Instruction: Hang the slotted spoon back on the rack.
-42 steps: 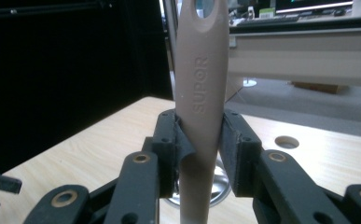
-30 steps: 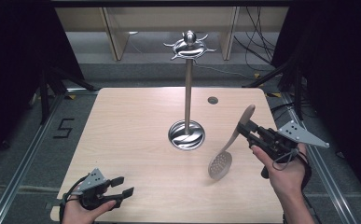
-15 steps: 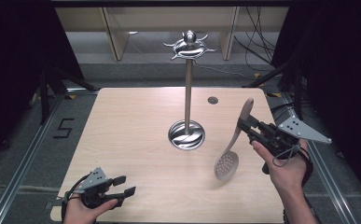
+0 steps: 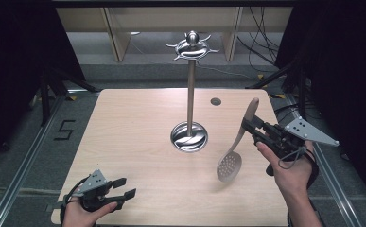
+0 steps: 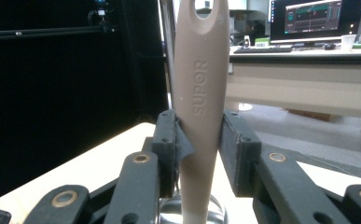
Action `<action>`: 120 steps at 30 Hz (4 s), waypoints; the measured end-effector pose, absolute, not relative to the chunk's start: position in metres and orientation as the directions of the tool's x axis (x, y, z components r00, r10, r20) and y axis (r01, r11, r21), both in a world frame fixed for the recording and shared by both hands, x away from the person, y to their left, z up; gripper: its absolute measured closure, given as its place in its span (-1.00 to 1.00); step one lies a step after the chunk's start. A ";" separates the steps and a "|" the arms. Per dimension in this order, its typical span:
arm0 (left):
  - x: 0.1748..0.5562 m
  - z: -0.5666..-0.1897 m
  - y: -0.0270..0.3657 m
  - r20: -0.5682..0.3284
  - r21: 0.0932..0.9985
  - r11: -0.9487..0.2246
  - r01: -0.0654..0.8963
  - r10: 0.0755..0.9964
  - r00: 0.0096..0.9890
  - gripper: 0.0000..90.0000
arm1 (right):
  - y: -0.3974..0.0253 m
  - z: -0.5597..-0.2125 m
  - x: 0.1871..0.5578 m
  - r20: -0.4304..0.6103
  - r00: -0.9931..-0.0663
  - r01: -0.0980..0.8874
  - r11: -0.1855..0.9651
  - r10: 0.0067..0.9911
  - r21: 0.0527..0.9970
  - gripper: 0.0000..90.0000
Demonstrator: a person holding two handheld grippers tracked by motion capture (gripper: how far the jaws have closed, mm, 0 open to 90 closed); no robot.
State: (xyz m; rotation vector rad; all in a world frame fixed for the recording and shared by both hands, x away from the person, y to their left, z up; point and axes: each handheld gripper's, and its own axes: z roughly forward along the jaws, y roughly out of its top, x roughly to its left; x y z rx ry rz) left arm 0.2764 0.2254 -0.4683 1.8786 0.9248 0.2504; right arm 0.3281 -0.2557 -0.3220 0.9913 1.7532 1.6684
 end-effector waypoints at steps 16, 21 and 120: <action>0.270 -0.465 0.230 -0.193 0.857 -0.215 0.468 0.707 0.680 -0.11 | -0.250 -0.315 0.329 0.078 -0.599 0.125 -0.003 0.797 0.992 0.55; 0.270 -0.464 0.231 -0.189 0.865 -0.212 0.454 0.701 0.687 -0.11 | -0.243 -0.313 0.330 0.037 -0.608 0.100 0.030 0.793 0.995 0.55; 0.271 -0.463 0.232 -0.200 0.870 -0.185 0.457 0.715 0.670 -0.11 | -0.164 -0.283 0.378 -0.085 -0.613 0.025 0.127 0.785 0.992 0.55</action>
